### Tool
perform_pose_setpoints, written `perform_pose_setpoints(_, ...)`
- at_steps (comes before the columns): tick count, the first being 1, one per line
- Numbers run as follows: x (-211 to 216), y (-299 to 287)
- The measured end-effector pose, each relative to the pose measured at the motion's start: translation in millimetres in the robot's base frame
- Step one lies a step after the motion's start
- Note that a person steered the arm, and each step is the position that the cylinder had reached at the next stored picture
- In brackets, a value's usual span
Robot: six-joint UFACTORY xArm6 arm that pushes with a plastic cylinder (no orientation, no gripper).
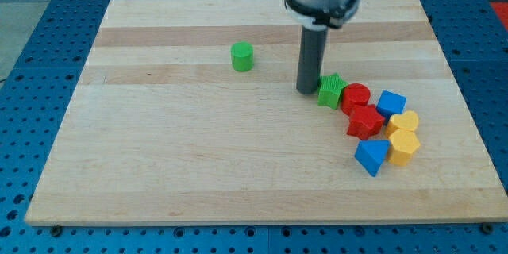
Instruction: Move blue cube towards green star
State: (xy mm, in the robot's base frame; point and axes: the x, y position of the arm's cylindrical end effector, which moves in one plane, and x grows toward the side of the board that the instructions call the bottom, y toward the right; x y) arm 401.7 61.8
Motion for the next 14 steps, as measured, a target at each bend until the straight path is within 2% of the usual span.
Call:
perform_pose_setpoints(1,-22,0)
perform_pose_setpoints(2,-3,46)
perform_pose_setpoints(3,54,48)
perform_pose_setpoints(4,39,42)
perform_pose_setpoints(5,-23,14)
perform_pose_setpoints(6,-60,53)
perform_pose_setpoints(7,-110,-6)
perform_pose_setpoints(8,-115,-79)
perform_pose_setpoints(9,-61,-85)
perform_pose_setpoints(10,-40,-83)
perform_pose_setpoints(11,-67,-116)
perform_pose_setpoints(12,-35,-130)
perform_pose_setpoints(13,37,-81)
perform_pose_setpoints(14,43,-73)
